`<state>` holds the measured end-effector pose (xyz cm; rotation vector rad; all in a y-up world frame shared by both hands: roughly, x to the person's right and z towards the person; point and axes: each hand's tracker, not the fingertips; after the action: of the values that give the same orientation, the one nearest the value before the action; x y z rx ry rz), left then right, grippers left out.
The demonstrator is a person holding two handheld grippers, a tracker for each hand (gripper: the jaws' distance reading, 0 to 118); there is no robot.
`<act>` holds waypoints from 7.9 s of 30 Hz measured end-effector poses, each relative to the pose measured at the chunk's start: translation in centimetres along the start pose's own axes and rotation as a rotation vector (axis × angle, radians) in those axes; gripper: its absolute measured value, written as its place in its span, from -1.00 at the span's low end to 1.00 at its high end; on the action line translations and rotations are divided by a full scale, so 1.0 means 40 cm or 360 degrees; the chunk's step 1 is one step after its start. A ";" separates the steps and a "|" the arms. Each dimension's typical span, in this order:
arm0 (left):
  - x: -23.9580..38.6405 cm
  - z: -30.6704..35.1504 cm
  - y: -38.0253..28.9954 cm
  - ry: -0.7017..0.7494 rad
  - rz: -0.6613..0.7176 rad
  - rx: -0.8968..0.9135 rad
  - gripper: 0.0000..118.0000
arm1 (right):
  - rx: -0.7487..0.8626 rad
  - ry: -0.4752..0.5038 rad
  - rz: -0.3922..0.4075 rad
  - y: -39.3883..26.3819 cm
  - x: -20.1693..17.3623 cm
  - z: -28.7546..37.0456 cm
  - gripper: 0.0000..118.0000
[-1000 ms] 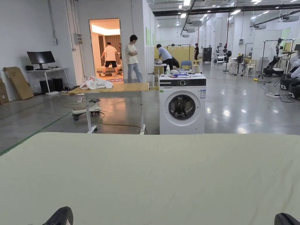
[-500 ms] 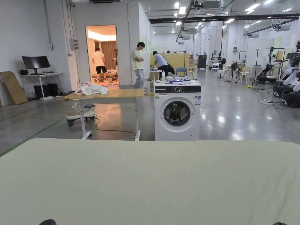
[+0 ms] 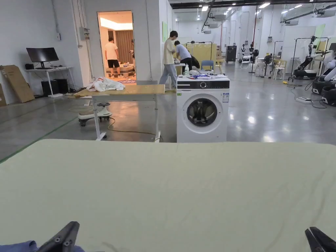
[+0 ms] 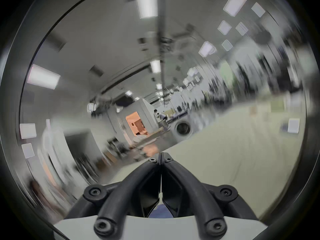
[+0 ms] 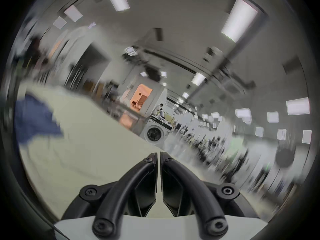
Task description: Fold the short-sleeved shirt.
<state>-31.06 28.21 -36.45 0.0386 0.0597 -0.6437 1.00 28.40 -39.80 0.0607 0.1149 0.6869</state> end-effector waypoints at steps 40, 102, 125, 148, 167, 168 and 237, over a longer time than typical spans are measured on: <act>-0.001 0.020 -0.038 -0.0083 0.1062 -0.0037 -1.00 | -0.0228 0.0081 -0.1171 -0.147 0.015 0.012 -0.97; -0.237 -0.510 -0.722 -0.0212 0.1209 -0.1567 -1.00 | -0.0597 0.0546 -0.1368 -0.220 -0.129 -0.048 -0.97; 0.398 -0.726 0.103 -0.1363 0.1023 -0.0665 -1.00 | -0.0574 0.0077 -0.1524 -0.315 0.072 0.143 -0.97; 0.344 -0.246 0.150 -0.1142 0.0848 -0.0015 0.22 | -0.0416 0.0134 -0.1350 -0.254 0.078 0.105 -0.97; -0.018 0.133 -0.007 -0.0083 0.0962 -0.0077 -1.00 | -0.0194 0.0260 -0.1135 -0.150 0.033 0.093 -0.97; -0.012 0.137 -0.007 -0.0084 0.0941 -0.0081 -1.00 | -0.0195 0.0265 -0.1141 -0.151 0.030 0.089 -0.97; 0.258 -0.683 -0.438 -0.0699 0.0919 -0.1507 -0.96 | -0.1574 0.0506 -0.1032 -0.725 0.170 -0.723 -0.42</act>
<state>-34.54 9.50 -64.70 -0.9661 -0.0746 0.0112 20.81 10.87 -71.79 -0.9994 0.0816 0.0419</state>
